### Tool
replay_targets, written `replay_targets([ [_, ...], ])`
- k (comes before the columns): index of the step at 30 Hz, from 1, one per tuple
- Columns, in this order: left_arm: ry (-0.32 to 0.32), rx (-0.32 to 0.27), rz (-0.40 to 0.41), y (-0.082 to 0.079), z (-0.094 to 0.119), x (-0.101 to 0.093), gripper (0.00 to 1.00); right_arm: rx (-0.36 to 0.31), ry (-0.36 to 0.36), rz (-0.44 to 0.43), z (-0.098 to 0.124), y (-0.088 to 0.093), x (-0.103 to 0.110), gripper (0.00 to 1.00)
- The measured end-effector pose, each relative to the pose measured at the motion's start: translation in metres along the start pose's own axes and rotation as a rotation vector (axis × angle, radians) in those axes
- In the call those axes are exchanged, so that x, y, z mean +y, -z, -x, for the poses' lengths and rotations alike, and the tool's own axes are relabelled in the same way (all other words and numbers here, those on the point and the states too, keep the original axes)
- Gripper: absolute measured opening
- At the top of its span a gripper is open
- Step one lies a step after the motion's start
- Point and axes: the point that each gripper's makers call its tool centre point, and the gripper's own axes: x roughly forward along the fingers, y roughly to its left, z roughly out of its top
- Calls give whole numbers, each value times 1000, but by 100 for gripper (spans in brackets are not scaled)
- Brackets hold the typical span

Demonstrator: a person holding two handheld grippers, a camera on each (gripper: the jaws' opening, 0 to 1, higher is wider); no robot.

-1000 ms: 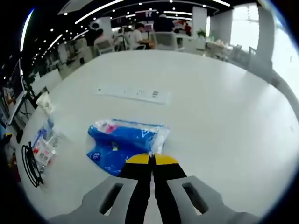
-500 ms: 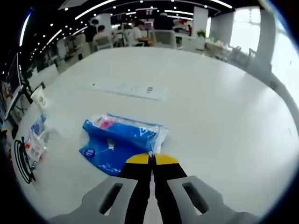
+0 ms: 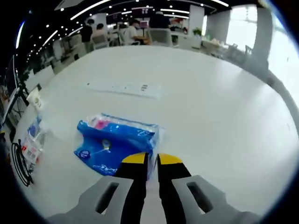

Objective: Arrange the tabletop items into an orderly group along one side of the table until the central work area is clear of visible clutter.

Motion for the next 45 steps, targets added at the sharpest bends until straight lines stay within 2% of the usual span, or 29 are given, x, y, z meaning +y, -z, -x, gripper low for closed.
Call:
replay_targets([
  [3,-3,1,3,0,0,0,84,-15,5,-22,4,-4,-1,16],
  [15,-3,-18,1,-6,1,-1,93,-54,25,-25,17,-15,0,58],
  [22,12,-33,29,-11,0,-6,99,-84,-18,-21,30,-24,15,80],
  [25,21,-35,26,-12,0,-8,99,-112,-56,-21,37,-29,26,84],
  [30,25,-43,32,-15,0,-9,99,-113,-101,-10,48,-28,46,93],
  [38,28,-53,39,-18,2,-10,99,-142,-191,31,67,-28,80,99],
  [45,38,-50,33,-18,2,-13,99,-139,-240,56,82,-22,105,99],
])
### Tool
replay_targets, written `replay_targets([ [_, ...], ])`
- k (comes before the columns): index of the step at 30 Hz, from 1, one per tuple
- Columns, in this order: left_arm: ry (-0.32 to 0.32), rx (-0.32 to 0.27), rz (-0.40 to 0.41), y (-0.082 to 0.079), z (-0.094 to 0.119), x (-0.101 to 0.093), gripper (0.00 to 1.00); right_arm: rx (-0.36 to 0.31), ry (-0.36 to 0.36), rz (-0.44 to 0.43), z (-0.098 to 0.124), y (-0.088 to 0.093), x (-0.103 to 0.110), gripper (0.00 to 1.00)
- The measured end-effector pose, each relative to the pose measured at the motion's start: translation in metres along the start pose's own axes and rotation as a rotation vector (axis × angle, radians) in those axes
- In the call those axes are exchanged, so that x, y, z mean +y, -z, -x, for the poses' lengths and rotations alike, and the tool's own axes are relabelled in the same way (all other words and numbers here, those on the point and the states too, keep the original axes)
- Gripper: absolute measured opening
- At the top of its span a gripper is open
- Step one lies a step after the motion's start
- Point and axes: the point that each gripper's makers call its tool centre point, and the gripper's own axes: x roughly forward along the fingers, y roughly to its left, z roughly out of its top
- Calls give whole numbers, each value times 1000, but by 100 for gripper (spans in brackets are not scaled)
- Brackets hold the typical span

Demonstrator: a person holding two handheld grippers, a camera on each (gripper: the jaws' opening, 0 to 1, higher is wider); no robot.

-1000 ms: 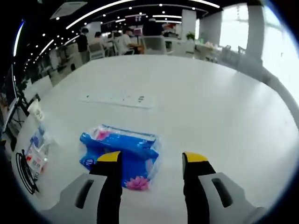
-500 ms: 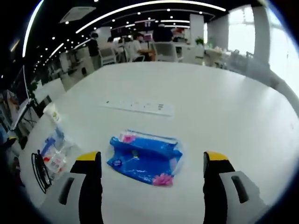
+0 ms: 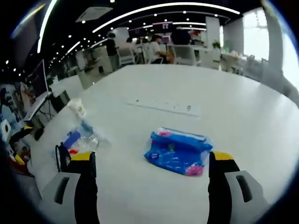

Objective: Arrange the tabletop items into an orderly group along one side of the table until the central work area is clear of visible clutter.

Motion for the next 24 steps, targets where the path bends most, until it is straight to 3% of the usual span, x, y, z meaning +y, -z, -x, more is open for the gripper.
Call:
replay_targets([
  [10,6,-7,-6,-3,0,-3,99,-10,-39,68,10,14,33,99],
  [24,9,5,-11,-1,0,-5,99,24,-191,135,11,39,99,99],
])
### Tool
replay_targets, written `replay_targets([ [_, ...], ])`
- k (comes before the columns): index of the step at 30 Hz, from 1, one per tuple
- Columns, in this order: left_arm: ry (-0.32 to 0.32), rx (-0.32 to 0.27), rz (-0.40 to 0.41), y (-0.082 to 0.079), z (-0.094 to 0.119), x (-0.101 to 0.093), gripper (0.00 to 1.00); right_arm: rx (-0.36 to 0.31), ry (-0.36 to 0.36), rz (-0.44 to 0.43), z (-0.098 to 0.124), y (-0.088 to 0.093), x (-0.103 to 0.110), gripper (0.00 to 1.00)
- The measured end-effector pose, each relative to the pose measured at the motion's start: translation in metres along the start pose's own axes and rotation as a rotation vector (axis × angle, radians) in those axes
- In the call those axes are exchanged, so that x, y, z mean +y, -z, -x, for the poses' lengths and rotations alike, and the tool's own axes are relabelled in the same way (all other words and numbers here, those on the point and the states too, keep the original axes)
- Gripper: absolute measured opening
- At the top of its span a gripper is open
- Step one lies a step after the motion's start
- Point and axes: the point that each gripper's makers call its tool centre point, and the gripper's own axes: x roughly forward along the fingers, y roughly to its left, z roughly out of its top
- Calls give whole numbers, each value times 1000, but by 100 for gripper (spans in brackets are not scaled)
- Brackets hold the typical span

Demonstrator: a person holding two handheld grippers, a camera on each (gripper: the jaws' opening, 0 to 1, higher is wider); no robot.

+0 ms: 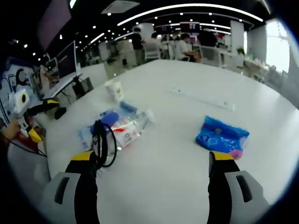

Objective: Arrange the tabletop items into an orderly group along one side of the table until the central work area is clear of visible clutter.

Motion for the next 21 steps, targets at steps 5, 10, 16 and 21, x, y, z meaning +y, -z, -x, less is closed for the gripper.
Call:
replay_targets([
  [5,2,5,-5,1,0,0,99,6,-41,10,-5,2,21,98],
  [10,2,9,-7,3,1,0,99,26,-89,38,-15,8,45,97],
  [16,5,16,-12,5,1,0,99,40,-127,57,-24,16,64,97],
  [21,6,19,-14,6,1,0,99,60,-154,61,-29,24,73,95],
])
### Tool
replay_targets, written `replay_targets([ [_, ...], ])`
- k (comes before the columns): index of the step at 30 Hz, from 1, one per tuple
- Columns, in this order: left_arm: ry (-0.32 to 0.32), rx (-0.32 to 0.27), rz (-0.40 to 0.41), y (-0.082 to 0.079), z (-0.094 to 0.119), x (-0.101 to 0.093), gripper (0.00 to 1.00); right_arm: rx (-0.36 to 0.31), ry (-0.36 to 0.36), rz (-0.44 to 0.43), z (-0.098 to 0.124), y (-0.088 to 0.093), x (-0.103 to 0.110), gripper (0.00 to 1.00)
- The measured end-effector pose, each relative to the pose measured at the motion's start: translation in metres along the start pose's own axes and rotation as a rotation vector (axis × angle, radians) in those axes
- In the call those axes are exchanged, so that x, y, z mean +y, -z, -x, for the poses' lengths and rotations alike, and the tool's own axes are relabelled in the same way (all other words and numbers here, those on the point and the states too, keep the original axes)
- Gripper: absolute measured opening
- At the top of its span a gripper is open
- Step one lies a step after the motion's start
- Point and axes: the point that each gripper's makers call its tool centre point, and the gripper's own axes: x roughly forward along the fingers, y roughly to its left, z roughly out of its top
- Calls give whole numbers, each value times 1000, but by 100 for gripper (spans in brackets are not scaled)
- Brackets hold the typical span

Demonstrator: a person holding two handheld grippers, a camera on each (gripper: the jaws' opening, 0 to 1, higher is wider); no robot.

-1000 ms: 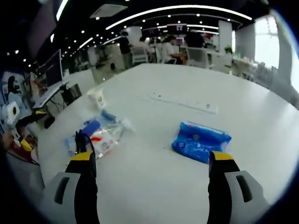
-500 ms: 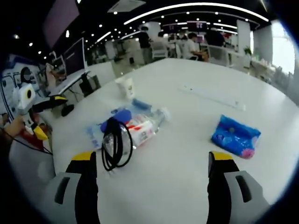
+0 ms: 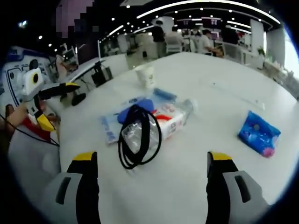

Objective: Arrange the tabletop items into an orderly group along one side of the table until the central work area is clear of visible clutter.

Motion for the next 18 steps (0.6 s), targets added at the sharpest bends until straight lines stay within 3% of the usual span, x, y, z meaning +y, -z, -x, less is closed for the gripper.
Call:
replay_targets([
  [7,1,4,0,1,0,0,99,-6,-12,-19,-7,2,3,89],
  [18,-9,3,-8,1,1,3,99,-21,-32,-19,-16,2,8,70],
])
